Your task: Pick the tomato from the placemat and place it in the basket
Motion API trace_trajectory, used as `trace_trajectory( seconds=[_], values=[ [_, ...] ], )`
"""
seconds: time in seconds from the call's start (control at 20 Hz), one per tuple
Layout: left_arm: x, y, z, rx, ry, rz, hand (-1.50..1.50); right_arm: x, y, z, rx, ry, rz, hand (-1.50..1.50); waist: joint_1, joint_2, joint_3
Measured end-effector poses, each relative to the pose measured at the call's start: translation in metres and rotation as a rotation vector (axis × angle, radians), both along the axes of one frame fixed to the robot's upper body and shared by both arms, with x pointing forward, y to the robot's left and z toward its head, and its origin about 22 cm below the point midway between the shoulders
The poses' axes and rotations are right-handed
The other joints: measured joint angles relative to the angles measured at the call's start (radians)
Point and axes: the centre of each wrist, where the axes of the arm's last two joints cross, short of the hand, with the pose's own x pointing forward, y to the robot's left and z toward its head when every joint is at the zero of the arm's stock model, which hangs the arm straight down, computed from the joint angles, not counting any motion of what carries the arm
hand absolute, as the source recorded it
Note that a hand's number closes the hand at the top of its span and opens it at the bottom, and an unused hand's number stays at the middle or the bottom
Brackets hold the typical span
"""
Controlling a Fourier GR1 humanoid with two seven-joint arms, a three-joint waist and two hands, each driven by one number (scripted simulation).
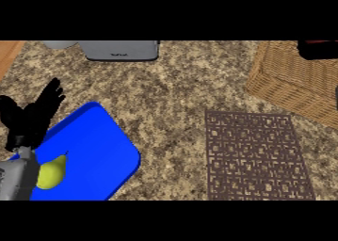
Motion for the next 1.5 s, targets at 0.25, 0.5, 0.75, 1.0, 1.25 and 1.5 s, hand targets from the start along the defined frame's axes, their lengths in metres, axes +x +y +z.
trace_trajectory(
  seconds=[0.25, 0.5, 0.75, 1.0, 1.25, 1.5],
  values=[
    [-0.001, -0.005, -0.001, 0.002, -0.003, -0.002, 0.00, 0.007, -0.024, -0.031, 0.038, -0.026, -0.096, -1.50, 0.006, 0.002, 0.000],
    [-0.002, -0.002, 0.002, -0.004, -0.003, -0.009, 0.00, 0.017, -0.051, -0.049, 0.075, -0.015, -0.152, -1.50, 0.010, 0.002, 0.000],
    [0.000, -0.011, 0.003, -0.001, -0.003, -0.007, 0.00, 0.026, -0.061, -0.051, 0.078, -0.029, -0.108, -1.50, 0.009, 0.002, 0.001],
    [-0.001, -0.004, 0.003, -0.003, -0.004, -0.010, 0.00, 0.025, -0.074, -0.040, 0.160, -0.124, -0.124, -1.50, 0.005, 0.000, 0.000],
    [-0.005, 0.000, 0.004, -0.003, 0.001, -0.002, 0.00, 0.011, -0.105, -0.021, 0.335, -0.266, -0.210, -1.50, -0.005, -0.003, 0.001],
    [-0.008, 0.003, -0.004, -0.004, 0.007, 0.013, 0.00, -0.032, -0.166, -0.016, 0.455, -0.338, -0.246, -1.50, -0.017, -0.004, 0.000]
  ],
)
